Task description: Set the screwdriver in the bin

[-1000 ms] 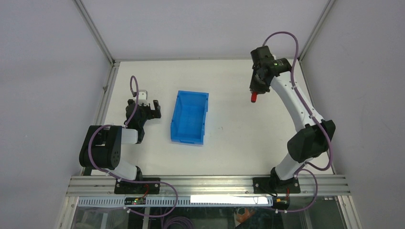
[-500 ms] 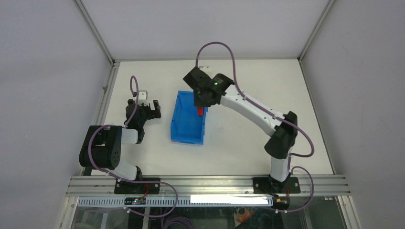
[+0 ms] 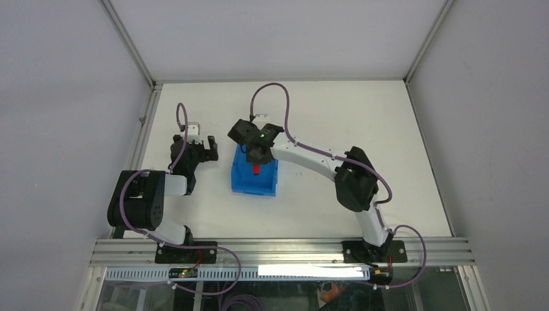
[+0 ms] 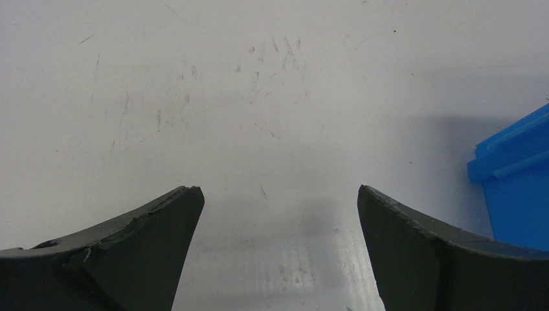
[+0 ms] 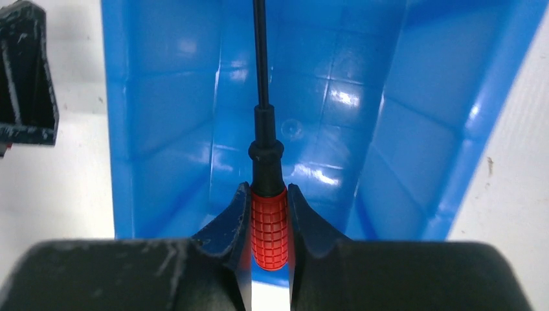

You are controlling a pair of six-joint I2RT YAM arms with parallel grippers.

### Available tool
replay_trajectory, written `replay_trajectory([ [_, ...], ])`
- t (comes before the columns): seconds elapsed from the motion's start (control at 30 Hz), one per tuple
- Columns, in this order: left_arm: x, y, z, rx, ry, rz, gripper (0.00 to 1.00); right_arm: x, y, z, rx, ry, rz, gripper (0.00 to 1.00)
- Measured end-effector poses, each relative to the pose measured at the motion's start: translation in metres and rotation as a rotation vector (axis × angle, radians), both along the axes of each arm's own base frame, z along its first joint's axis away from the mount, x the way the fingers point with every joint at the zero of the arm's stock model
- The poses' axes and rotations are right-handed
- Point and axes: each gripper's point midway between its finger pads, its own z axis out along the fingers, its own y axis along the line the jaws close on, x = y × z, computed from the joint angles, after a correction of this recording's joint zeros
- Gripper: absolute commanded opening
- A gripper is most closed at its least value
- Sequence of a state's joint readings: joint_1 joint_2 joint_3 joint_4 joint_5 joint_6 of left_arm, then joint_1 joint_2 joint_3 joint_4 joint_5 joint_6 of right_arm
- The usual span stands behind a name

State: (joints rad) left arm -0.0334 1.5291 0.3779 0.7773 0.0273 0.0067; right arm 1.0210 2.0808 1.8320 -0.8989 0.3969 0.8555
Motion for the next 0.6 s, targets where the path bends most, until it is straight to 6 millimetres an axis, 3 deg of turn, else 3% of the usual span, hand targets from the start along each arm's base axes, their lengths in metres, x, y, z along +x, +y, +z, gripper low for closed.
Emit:
replay_trajectory([
  [0.2, 0.000, 0.000, 0.000, 0.000, 0.000, 0.000, 0.99, 0.006, 0.007, -0.042, -0.026, 0.027, -0.037, 0.24],
  [0.3, 0.000, 0.000, 0.000, 0.000, 0.000, 0.000, 0.99, 0.004, 0.005, -0.056, -0.038, 0.042, -0.049, 0.36],
  [0.6, 0.000, 0.000, 0.000, 0.000, 0.000, 0.000, 0.99, 0.006, 0.007, -0.054, -0.036, 0.034, -0.041, 0.58],
])
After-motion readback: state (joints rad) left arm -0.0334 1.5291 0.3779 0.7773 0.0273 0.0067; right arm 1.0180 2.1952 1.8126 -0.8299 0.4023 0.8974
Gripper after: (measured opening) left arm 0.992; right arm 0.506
